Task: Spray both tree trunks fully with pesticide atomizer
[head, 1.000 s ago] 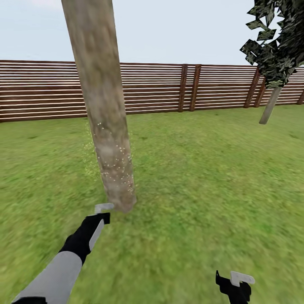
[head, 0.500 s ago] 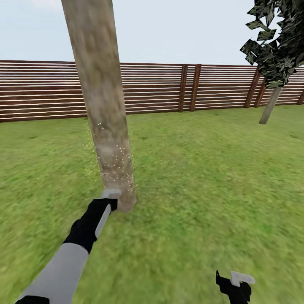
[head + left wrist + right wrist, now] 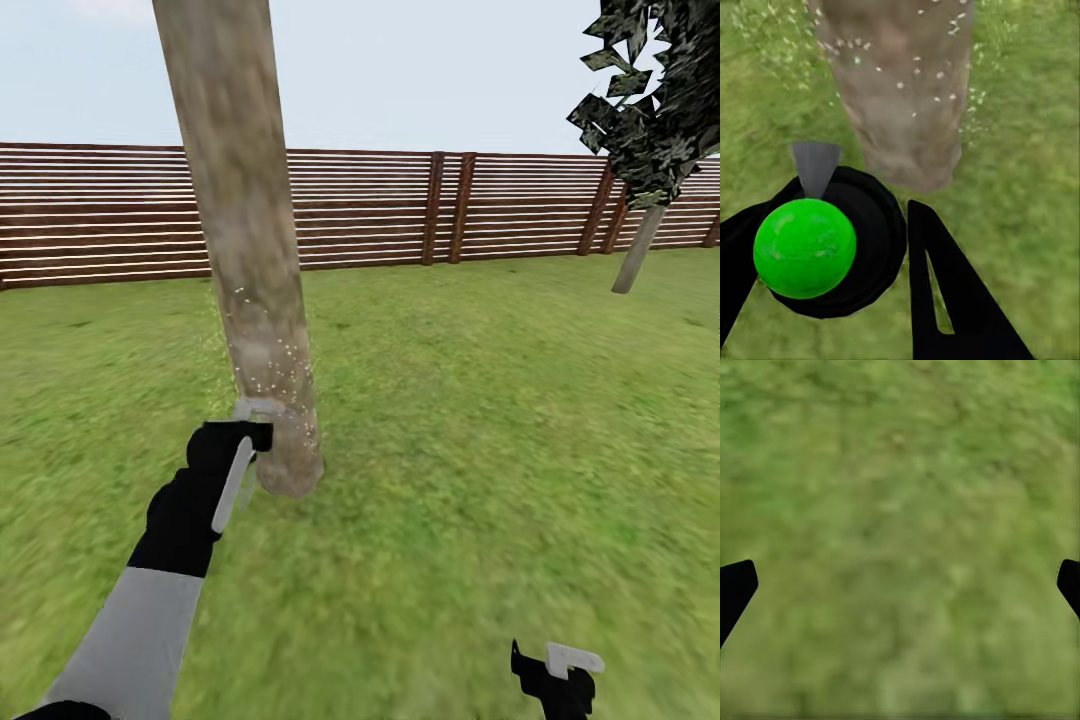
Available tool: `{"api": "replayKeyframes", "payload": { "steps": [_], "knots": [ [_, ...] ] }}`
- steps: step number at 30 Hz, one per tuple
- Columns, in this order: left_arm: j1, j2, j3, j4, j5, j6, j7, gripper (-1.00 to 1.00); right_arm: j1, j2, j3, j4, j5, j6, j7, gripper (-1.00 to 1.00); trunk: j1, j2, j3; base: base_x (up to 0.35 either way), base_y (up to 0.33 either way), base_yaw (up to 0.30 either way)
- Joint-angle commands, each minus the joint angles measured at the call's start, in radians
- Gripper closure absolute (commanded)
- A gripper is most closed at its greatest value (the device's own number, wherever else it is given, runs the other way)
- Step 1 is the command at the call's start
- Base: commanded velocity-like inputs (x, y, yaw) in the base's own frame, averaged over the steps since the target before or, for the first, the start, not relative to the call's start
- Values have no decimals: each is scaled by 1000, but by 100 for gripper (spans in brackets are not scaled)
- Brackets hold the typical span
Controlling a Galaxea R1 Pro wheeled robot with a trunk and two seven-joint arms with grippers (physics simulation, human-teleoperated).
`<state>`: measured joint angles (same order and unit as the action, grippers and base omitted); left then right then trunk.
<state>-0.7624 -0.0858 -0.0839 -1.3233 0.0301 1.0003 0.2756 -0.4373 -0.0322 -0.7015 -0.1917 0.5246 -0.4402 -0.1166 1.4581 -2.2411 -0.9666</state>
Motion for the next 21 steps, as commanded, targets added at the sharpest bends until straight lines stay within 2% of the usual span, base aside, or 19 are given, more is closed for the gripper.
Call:
{"api": "replayKeyframes", "payload": {
  "steps": [1,2,3,5,7,8,10,12,13,15,17,18,20,21],
  "knots": [
    [0,63,15,-35,13,2,0,100,0,0,-1,0,0,0,0,-100,0,0,0,-232,66,0],
    [0,78,15,-37,14,3,0,100,0,0,-1,0,0,0,0,-100,0,0,0,-281,86,0],
    [0,81,14,-39,14,3,0,100,0,0,-1,0,0,0,0,-100,0,0,0,-264,68,0],
    [-4,73,8,-41,16,3,0,100,0,0,-1,0,0,0,0,-100,0,0,0,-138,31,0],
    [-12,39,4,-42,18,7,0,100,0,0,-1,0,0,0,0,-100,0,0,0,-25,6,0],
    [-15,13,0,-42,14,8,0,100,0,0,-1,0,0,0,0,-100,0,0,0,-7,2,0],
    [-29,-15,-20,-41,-5,10,0,100,0,0,-1,0,0,0,0,-100,0,0,0,-3,1,0],
    [-48,-19,-25,-44,-28,12,0,100,0,0,-1,0,0,0,0,-100,0,0,0,0,0,0],
    [-51,-15,-13,-56,-30,13,0,100,0,0,-1,0,0,0,0,-100,0,0,0,0,0,0],
    [-51,-8,66,-102,-31,14,-1,100,0,0,-1,0,0,0,0,-100,0,0,0,0,0,0],
    [-52,4,111,-115,-29,15,-2,100,0,0,-1,0,0,0,0,-100,0,0,0,0,0,0],
    [-52,8,120,-119,-28,15,-3,100,0,0,-1,0,0,0,0,-100,0,0,0,0,0,0],
    [-45,4,113,-121,-24,15,-4,100,-1,0,0,0,0,0,0,-100,0,0,0,0,0,0],
    [-43,-2,82,-120,-22,16,-4,100,0,0,-1,0,0,0,0,-100,0,0,0,0,0,0]
  ]
}}
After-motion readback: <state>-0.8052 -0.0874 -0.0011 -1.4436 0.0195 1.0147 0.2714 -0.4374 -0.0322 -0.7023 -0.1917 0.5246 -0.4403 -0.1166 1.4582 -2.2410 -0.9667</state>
